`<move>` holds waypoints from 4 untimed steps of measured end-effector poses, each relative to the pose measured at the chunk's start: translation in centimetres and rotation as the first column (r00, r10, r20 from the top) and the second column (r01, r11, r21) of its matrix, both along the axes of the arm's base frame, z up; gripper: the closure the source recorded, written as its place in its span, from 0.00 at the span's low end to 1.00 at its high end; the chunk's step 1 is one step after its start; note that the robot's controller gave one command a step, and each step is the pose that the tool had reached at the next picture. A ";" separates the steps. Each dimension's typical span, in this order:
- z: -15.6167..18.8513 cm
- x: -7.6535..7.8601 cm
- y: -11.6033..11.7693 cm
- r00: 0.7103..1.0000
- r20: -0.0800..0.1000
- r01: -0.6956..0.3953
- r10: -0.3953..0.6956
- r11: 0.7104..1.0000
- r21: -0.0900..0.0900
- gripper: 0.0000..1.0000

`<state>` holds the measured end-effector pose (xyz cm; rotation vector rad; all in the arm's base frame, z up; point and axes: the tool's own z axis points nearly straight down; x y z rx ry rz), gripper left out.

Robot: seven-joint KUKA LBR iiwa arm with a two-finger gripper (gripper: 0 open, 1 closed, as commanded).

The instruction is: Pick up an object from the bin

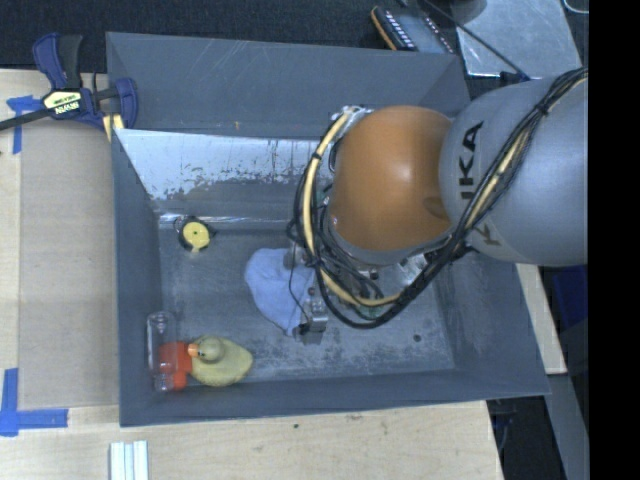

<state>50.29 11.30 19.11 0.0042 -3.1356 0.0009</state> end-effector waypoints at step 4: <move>-4.3 3.8 -0.2 1.000 0.011 -0.024 0.024 1.000 0.002 0.00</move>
Offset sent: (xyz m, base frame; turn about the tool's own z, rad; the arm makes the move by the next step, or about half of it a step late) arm 0.0118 -0.0029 -0.0718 0.0381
